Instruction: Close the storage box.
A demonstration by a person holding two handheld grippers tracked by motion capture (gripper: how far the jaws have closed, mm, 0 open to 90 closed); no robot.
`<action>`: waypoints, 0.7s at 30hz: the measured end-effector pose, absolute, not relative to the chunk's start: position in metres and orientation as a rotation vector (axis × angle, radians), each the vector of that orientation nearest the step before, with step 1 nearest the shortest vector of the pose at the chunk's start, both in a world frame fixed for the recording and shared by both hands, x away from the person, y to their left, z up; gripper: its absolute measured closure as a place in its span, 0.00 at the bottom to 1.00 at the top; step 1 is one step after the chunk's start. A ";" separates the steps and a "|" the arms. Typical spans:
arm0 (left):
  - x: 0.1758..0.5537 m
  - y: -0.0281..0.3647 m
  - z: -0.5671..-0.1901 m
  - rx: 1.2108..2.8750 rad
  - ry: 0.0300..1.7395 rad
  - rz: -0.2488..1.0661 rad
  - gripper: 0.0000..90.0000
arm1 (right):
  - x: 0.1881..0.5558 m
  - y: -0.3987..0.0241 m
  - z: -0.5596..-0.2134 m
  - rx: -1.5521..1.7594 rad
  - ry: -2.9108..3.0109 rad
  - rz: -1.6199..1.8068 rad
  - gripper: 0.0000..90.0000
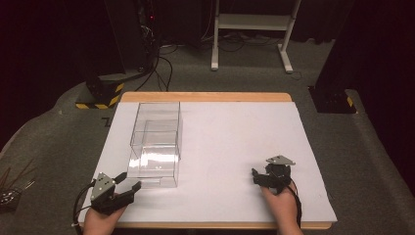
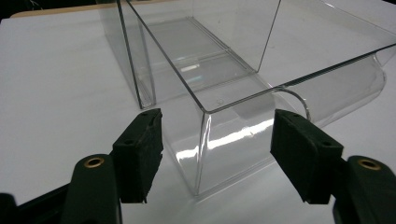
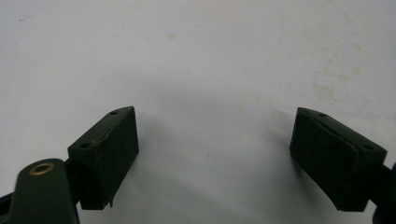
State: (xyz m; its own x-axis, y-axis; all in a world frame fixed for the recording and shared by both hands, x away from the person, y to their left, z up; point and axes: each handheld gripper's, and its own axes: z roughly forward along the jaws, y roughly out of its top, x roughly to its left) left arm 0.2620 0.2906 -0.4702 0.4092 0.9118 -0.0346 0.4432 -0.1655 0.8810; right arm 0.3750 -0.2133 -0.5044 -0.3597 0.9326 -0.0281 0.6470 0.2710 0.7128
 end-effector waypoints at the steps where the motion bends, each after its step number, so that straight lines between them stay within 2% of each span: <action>1: 0.262 0.290 -0.470 1.780 1.175 0.665 0.39 | 0.375 -0.213 -0.504 1.425 2.103 0.856 0.17; 21: 0.271 0.292 -0.470 1.747 1.202 0.661 0.39 | 0.375 -0.213 -0.504 1.424 2.102 0.857 0.17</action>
